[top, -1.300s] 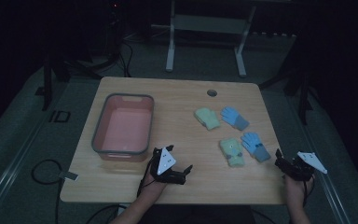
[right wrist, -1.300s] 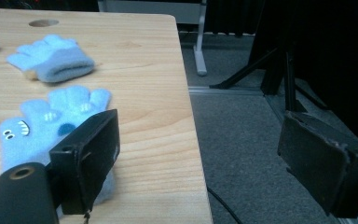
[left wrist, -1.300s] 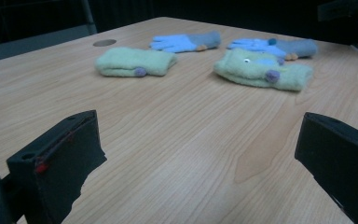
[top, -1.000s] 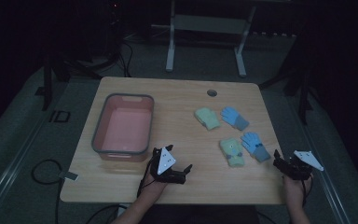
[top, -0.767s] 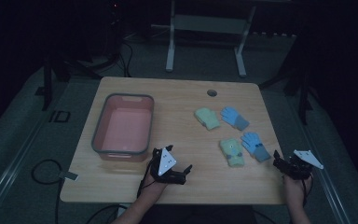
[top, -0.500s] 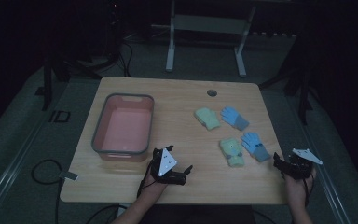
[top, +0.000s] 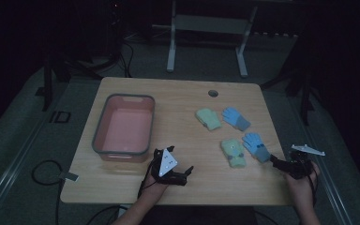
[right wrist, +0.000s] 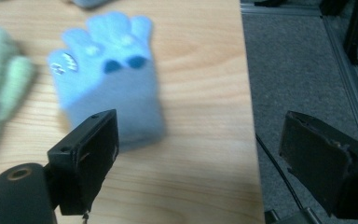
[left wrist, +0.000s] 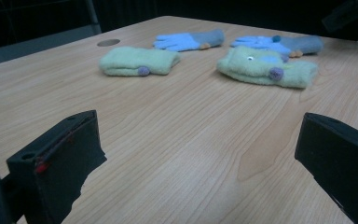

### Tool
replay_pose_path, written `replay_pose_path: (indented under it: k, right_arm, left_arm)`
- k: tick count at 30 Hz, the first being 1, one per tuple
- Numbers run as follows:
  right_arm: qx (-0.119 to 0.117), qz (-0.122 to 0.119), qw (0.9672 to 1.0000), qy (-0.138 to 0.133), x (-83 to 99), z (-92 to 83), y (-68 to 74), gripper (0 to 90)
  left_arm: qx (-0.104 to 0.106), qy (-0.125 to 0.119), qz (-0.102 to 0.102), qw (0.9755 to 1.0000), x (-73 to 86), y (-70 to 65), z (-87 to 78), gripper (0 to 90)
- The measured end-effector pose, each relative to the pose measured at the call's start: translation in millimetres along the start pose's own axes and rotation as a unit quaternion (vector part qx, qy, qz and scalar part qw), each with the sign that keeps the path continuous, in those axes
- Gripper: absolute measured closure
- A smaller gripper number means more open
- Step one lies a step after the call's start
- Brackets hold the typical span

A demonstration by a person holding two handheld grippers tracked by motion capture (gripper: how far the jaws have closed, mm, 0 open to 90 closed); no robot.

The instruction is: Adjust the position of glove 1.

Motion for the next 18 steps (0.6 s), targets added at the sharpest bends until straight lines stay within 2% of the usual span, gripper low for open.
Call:
replay_pose_path:
  k: [1, 2, 4, 6, 8, 18]
  right_arm:
    - [0.000, 0.000, 1.0000, 0.000, 0.0, 0.0, 0.0, 12.3]
    - [-0.013, -0.019, 0.9997, -0.009, -7.9, -6.3, 5.2, 15.0]
    - [-0.020, -0.035, 0.9992, -0.003, -14.4, -10.0, 9.9, 15.1]
    - [-0.023, -0.039, 0.9990, -0.004, -17.8, -11.6, 11.9, 16.7]
    - [-0.030, -0.048, 0.9984, -0.009, -29.4, -17.0, 15.4, 19.1]
    - [-0.037, -0.060, 0.9972, -0.026, -57.0, -23.2, 22.9, 20.5]
  left_arm:
    - [0.000, 0.000, -0.001, 1.0000, 0.0, 0.3, 0.0, 0.5]
    - [0.000, 0.000, -0.002, 1.0000, 0.0, 0.4, 0.0, 0.5]
    - [0.000, -0.001, 0.000, 1.0000, 0.1, 0.1, -0.2, 0.5]
    - [0.000, -0.002, 0.000, 1.0000, 0.1, -0.1, -0.1, 0.5]
    - [0.001, -0.002, -0.001, 1.0000, 0.1, 0.1, -0.2, 0.5]
    - [0.003, -0.002, -0.001, 1.0000, 0.1, 0.4, -0.1, 0.5]
Point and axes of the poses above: each handheld gripper's, and its own axes: z roughly forward along the jaws, x roughly out of its underside, y roughly to its left, the point moved 2 cm from there along z, roughly forward along the jaws, and after that the axes turned 5 degrees about -z, right-handed, at the moved point
